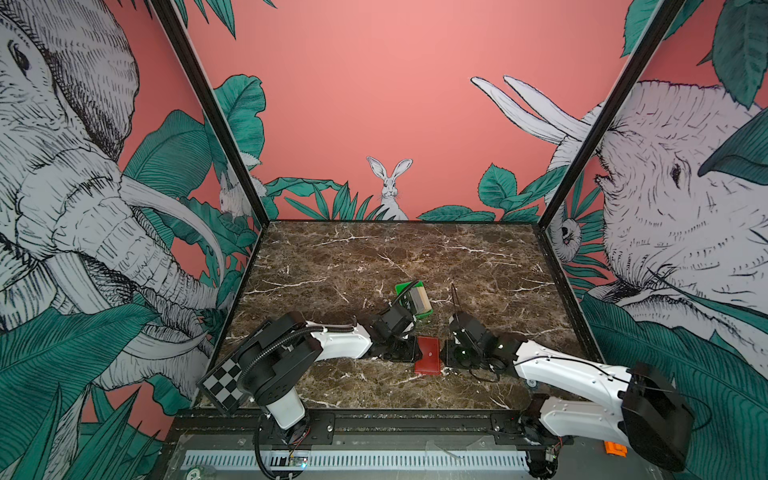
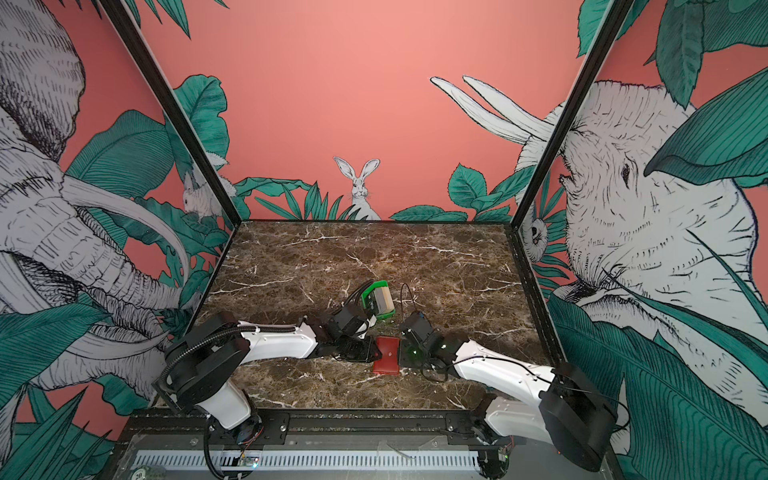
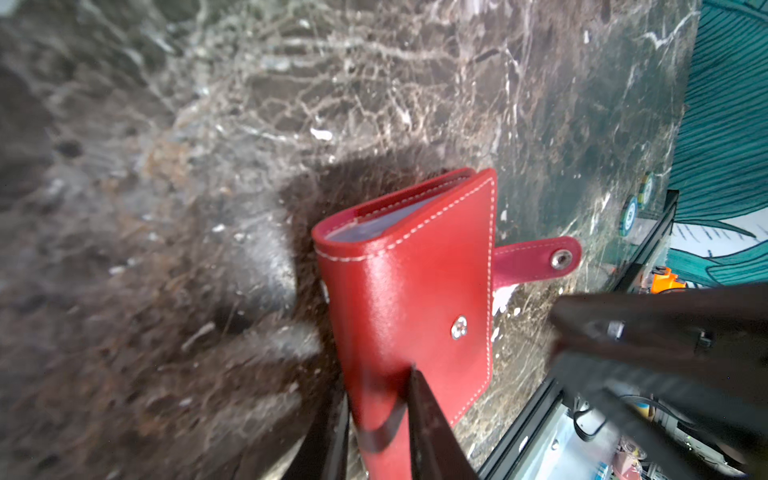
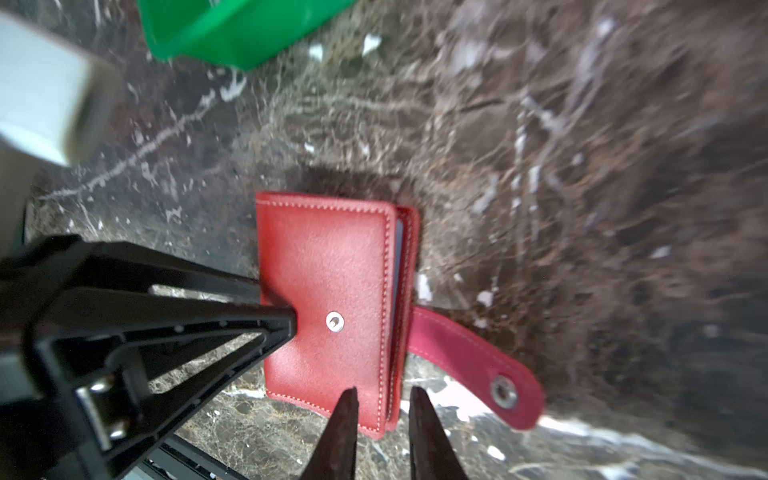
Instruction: Put the credit cards into the card holder
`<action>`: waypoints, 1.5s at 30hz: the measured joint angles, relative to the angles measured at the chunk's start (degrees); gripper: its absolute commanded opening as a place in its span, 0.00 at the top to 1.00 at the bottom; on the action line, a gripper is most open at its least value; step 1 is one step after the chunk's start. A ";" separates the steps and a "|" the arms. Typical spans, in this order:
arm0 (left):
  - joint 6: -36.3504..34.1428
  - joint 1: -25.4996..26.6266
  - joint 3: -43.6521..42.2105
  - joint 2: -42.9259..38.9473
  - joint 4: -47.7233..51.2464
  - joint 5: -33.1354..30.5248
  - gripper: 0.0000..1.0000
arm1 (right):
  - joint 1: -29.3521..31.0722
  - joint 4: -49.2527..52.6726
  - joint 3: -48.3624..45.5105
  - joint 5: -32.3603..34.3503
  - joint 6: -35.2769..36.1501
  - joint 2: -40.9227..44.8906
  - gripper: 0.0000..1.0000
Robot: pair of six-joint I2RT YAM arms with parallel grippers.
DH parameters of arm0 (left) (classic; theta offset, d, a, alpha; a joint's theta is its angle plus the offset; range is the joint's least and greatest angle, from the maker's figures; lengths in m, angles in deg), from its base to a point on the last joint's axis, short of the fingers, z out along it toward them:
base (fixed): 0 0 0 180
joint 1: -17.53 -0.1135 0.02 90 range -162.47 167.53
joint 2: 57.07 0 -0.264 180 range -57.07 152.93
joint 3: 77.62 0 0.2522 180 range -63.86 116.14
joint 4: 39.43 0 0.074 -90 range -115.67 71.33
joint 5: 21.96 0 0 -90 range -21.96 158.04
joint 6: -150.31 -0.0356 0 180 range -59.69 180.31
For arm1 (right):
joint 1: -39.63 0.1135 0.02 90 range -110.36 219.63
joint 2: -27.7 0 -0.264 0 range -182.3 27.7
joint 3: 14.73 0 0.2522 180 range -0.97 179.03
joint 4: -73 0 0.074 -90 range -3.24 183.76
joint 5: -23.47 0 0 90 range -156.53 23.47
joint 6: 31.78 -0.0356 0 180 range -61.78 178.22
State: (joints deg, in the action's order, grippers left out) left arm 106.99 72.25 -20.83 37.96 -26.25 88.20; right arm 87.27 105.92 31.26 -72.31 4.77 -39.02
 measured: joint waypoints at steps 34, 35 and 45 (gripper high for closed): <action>1.99 0.74 -1.51 -0.22 -3.15 -0.70 0.76 | -10.95 4.04 -3.17 -5.84 6.16 2.69 0.92; 2.03 0.74 -1.53 -0.22 -3.17 -0.70 0.76 | -10.95 3.91 -3.17 -5.92 6.23 2.58 0.94; 2.47 0.87 -1.62 -0.31 -3.30 -0.70 0.76 | -10.95 3.61 -3.17 -7.45 6.69 2.36 1.00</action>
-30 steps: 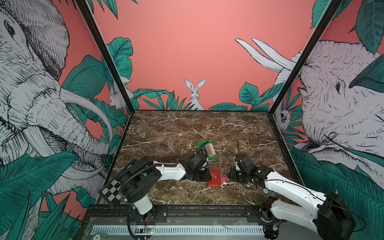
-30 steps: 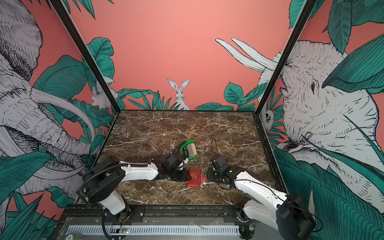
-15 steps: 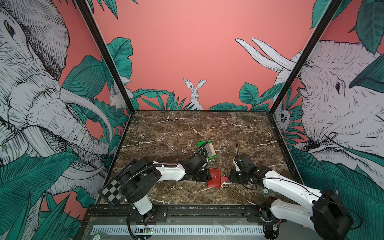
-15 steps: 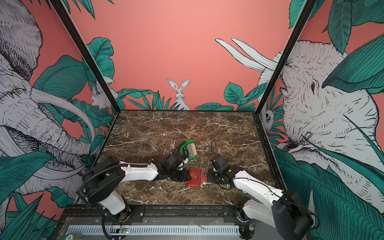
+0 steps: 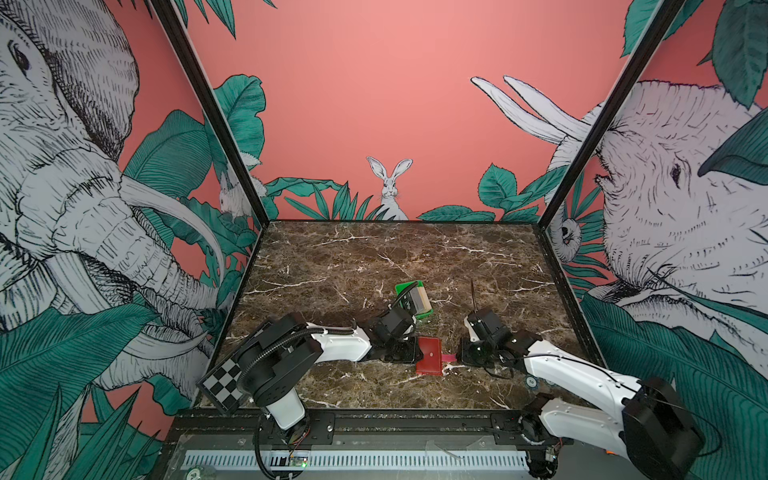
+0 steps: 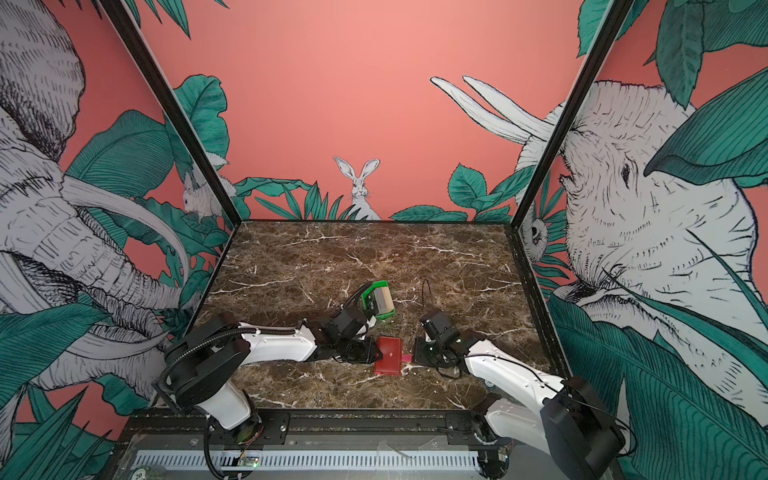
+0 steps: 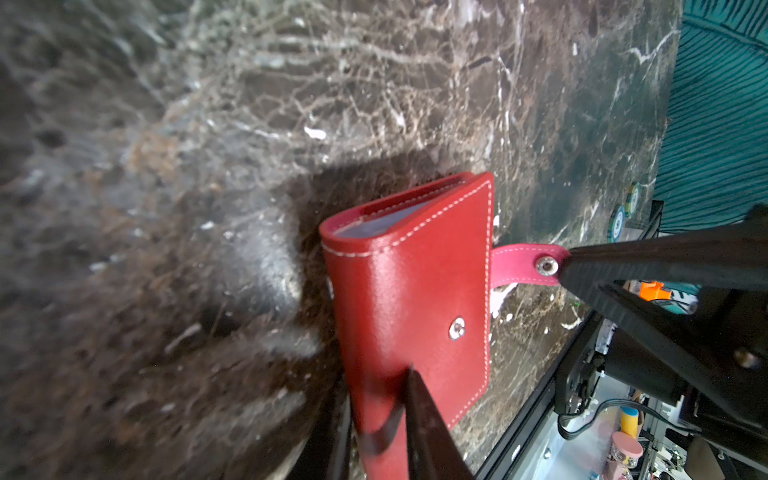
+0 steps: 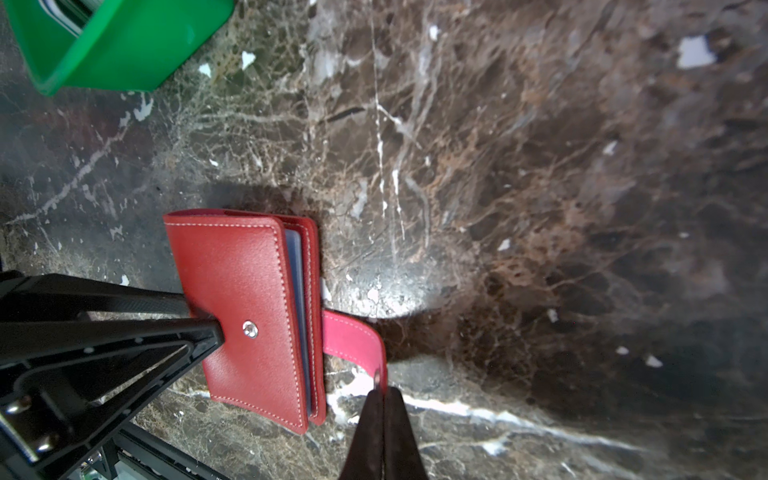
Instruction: Put the credit cards into the card holder
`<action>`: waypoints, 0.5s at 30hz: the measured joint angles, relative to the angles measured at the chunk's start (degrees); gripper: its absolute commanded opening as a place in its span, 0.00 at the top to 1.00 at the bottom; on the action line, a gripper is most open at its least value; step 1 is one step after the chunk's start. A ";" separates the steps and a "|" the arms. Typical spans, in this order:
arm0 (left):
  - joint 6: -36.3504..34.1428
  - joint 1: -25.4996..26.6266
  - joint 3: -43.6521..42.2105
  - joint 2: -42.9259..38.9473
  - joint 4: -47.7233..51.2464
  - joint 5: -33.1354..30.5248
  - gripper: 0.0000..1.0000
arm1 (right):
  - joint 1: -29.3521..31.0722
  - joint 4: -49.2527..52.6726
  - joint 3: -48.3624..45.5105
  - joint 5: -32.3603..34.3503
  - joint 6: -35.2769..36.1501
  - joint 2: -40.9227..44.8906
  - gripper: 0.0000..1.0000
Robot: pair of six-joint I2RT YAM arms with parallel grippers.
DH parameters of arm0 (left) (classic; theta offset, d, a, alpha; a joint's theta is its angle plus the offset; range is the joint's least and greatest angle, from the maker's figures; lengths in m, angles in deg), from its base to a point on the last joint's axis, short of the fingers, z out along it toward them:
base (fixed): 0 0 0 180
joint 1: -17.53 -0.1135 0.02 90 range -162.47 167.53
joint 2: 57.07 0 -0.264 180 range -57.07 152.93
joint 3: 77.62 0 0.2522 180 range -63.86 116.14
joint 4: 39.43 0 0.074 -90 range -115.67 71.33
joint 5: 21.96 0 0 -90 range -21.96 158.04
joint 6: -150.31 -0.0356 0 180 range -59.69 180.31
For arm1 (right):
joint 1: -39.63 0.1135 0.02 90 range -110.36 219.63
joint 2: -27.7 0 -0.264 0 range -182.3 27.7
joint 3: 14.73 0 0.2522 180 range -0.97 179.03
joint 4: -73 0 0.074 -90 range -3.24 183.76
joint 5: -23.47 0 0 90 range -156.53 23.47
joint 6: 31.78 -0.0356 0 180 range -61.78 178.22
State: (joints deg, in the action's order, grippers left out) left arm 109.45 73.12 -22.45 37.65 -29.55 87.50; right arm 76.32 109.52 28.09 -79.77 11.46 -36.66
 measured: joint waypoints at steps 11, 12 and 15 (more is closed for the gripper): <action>1.40 1.62 -0.04 -0.22 -0.33 -1.11 0.76 | 0.96 -1.44 1.36 -3.39 0.61 1.05 1.00; 1.49 1.70 -0.04 -0.22 -0.33 -1.14 0.76 | 1.31 -1.55 1.68 -3.56 0.70 0.70 1.00; 1.86 2.05 -0.04 -0.22 -0.35 -1.31 0.76 | 2.82 -2.38 2.69 -3.82 0.76 -0.96 1.00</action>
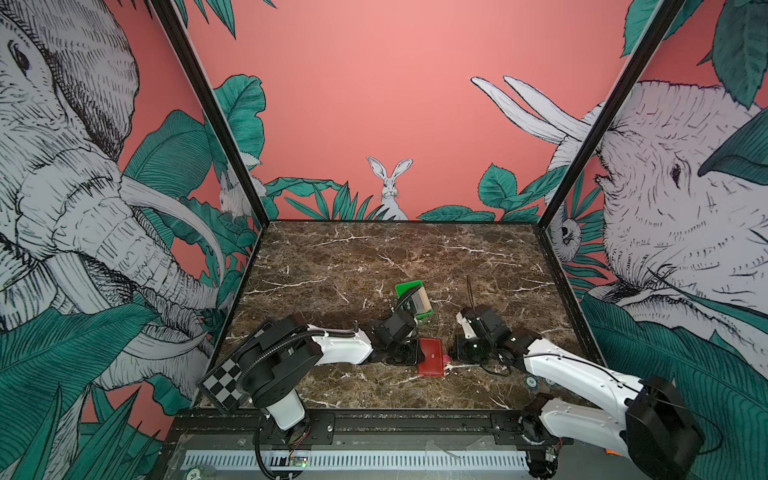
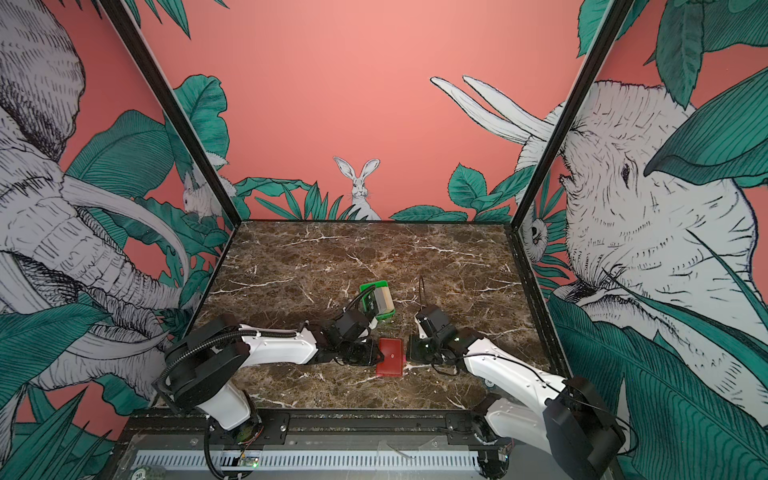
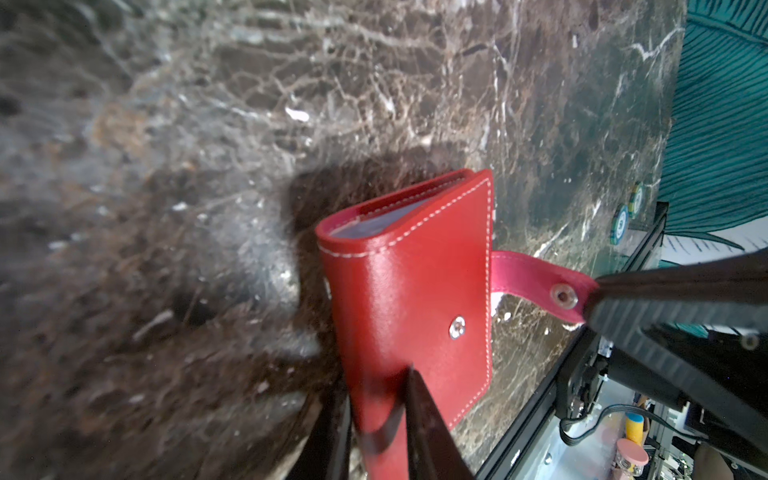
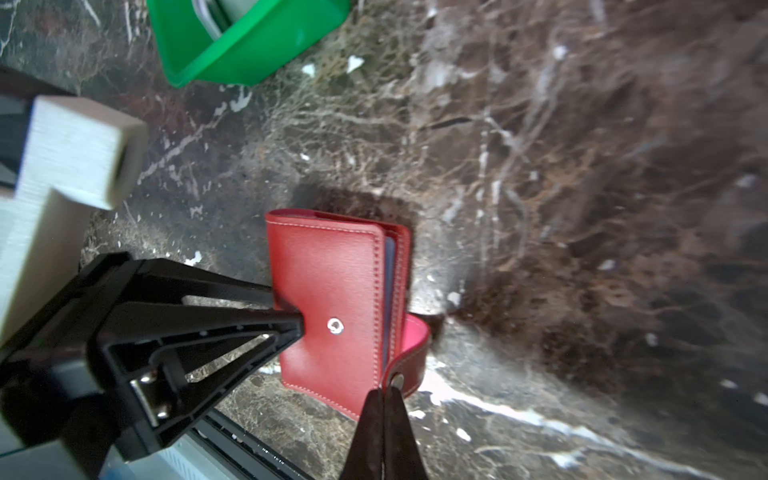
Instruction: Put the credit cards into the card holder
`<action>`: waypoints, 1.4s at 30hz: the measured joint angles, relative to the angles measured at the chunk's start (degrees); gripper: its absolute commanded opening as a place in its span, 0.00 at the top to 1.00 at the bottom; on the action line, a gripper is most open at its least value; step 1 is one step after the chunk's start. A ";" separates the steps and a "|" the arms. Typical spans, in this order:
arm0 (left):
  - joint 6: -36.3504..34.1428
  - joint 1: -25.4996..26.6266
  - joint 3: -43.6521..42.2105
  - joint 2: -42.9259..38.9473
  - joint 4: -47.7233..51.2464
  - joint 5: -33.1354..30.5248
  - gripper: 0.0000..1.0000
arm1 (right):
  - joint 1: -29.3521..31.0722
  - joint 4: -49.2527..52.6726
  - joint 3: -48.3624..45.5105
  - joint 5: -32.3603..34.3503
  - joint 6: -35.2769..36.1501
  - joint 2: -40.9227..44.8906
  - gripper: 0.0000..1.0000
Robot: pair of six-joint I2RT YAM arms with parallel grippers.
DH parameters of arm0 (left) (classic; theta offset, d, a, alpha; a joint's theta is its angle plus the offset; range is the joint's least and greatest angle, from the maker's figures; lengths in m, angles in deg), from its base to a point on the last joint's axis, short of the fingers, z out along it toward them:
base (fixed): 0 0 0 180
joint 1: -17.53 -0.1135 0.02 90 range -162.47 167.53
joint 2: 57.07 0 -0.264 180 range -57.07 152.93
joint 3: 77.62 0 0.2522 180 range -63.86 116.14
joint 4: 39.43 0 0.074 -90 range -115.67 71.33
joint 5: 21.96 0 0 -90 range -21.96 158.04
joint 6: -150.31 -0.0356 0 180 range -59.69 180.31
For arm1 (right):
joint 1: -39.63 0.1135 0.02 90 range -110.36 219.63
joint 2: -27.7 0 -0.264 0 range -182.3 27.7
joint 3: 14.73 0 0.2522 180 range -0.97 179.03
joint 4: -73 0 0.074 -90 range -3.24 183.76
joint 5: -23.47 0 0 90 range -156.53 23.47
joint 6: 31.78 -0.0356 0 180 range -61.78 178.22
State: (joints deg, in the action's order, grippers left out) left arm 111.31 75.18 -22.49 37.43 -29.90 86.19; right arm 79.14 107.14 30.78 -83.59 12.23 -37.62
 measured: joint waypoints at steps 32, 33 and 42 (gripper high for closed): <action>0.63 0.85 0.15 0.48 -0.83 0.24 0.77 | 6.38 -3.06 4.76 1.01 -0.09 -11.04 1.00; 0.66 0.85 0.15 0.50 -0.83 0.24 0.76 | 6.45 -3.08 4.76 1.01 -0.09 -11.23 1.00; 0.66 0.87 0.15 0.52 -0.83 0.24 0.76 | 6.64 -3.37 4.98 1.01 -0.09 -12.15 1.00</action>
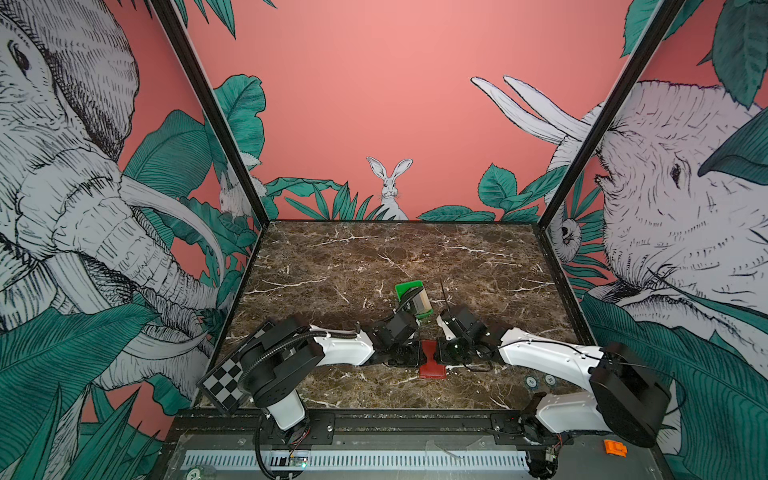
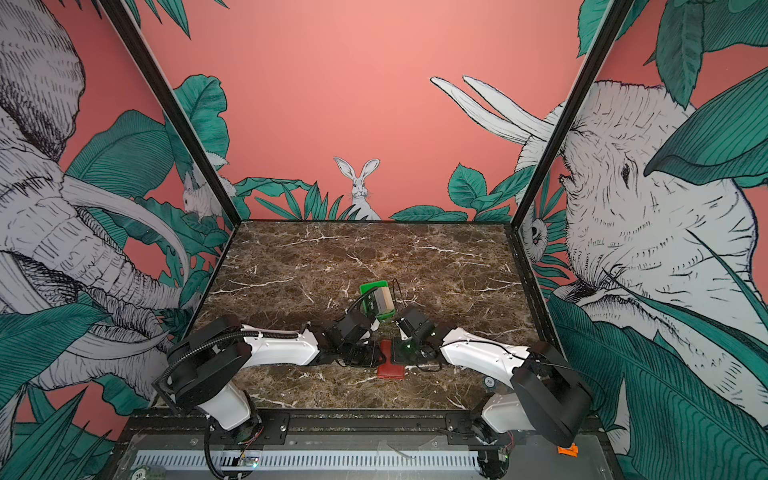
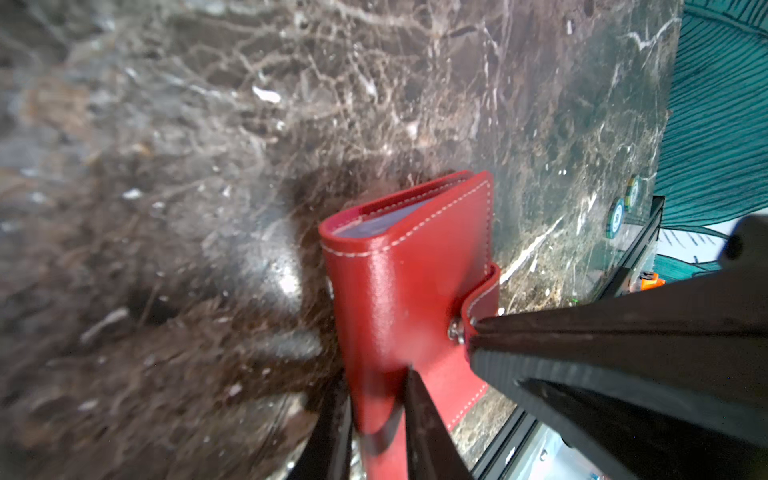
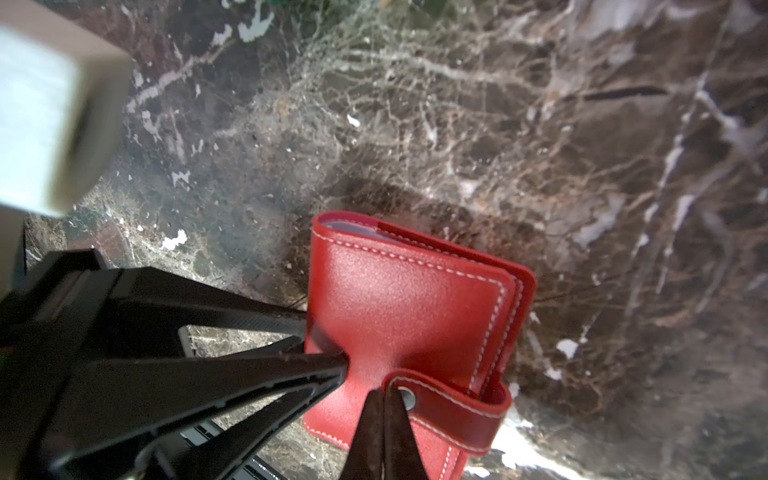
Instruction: Put the credit cards into the card holder
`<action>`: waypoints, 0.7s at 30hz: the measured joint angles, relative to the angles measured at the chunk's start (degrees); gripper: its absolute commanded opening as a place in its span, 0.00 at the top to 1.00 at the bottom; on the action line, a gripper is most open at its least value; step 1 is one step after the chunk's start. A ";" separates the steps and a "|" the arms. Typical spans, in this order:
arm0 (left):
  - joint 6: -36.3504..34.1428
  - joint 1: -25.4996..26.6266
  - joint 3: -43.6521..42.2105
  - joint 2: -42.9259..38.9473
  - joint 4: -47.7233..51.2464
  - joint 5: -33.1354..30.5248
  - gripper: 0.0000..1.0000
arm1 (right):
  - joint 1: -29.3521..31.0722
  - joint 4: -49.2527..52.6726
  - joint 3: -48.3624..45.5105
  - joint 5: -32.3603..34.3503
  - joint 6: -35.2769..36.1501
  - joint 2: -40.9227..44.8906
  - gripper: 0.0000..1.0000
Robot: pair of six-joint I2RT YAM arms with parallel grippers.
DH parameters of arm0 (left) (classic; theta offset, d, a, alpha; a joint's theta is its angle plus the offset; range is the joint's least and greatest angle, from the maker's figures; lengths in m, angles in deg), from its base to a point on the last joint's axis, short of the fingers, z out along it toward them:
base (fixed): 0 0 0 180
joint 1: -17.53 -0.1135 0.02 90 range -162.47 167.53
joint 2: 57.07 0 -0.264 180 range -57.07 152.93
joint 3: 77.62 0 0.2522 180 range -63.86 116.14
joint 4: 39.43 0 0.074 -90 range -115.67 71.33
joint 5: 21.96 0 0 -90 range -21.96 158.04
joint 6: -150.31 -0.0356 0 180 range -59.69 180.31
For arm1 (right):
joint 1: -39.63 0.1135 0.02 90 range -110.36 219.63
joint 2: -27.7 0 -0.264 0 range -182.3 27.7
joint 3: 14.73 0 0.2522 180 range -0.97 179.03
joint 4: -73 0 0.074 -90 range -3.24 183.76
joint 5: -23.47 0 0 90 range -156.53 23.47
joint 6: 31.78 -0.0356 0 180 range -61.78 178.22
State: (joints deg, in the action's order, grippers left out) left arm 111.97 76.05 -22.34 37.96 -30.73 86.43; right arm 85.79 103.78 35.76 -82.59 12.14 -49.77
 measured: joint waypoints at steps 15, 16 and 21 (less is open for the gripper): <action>0.00 0.02 0.00 0.00 -0.02 -0.02 0.77 | 0.11 -0.15 0.52 0.63 -0.22 -0.92 1.00; 0.00 0.02 0.00 0.00 -0.02 -0.02 0.77 | 0.15 -0.15 0.52 0.68 -0.22 -0.92 1.00; 0.00 0.07 0.00 0.00 -0.02 -0.04 0.77 | 0.31 -0.13 0.52 0.98 -0.39 -0.98 1.00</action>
State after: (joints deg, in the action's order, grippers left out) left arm 111.97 76.12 -22.34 37.96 -30.75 86.39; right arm 86.09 103.64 36.28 -81.60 11.74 -50.76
